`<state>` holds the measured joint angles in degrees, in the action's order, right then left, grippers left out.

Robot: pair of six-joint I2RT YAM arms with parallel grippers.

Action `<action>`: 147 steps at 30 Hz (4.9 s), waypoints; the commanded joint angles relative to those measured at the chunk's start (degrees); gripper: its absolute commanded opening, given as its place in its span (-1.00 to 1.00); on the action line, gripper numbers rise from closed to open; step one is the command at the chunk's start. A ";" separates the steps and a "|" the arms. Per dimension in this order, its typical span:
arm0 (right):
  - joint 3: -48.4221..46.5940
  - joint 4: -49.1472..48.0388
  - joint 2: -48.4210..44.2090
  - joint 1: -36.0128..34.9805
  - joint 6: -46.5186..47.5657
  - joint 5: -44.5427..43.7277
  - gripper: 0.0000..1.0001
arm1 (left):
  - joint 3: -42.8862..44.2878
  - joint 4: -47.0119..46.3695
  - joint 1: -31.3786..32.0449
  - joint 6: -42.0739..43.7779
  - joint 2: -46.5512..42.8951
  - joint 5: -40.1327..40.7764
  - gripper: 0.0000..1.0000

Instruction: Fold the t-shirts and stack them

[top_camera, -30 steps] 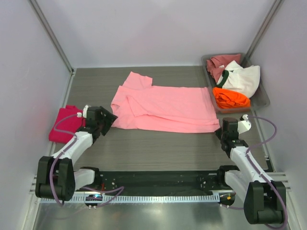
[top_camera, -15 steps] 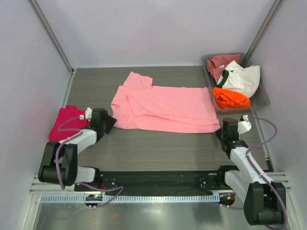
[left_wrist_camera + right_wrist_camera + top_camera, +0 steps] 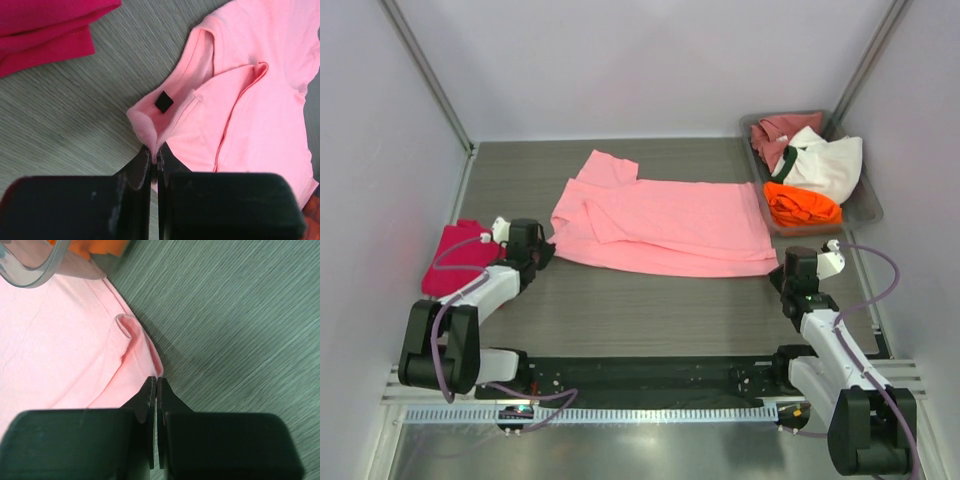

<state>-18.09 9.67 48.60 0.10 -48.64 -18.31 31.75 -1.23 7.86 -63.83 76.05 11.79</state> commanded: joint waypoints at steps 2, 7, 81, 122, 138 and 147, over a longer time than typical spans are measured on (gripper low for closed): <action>-2.21 0.87 -0.35 -0.10 -1.63 -0.07 -0.98 | 1.74 2.99 -1.09 1.17 -3.54 1.39 -1.00; -7.48 2.63 2.99 -0.10 -2.60 2.31 -0.97 | 4.28 6.68 -5.30 1.52 -6.00 -1.94 -1.00; -61.82 4.13 50.64 2.80 -0.40 24.55 -0.97 | 44.83 -3.68 -17.70 3.01 26.26 -37.63 -1.00; -7.49 7.90 5.73 3.33 1.80 18.57 -0.45 | -0.55 32.07 -17.79 14.70 -29.90 -13.21 0.90; -31.03 7.91 16.16 -6.50 23.22 14.08 0.17 | 21.76 27.87 -12.87 23.39 -11.94 -22.15 0.99; -45.01 6.33 33.46 -8.27 27.72 16.72 0.19 | 30.48 16.13 -12.52 23.05 2.95 -23.13 0.99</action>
<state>-59.05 17.85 78.50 -7.11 -24.64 -2.11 60.84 23.97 -4.71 -41.17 77.80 -9.41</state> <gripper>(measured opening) 0.592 0.994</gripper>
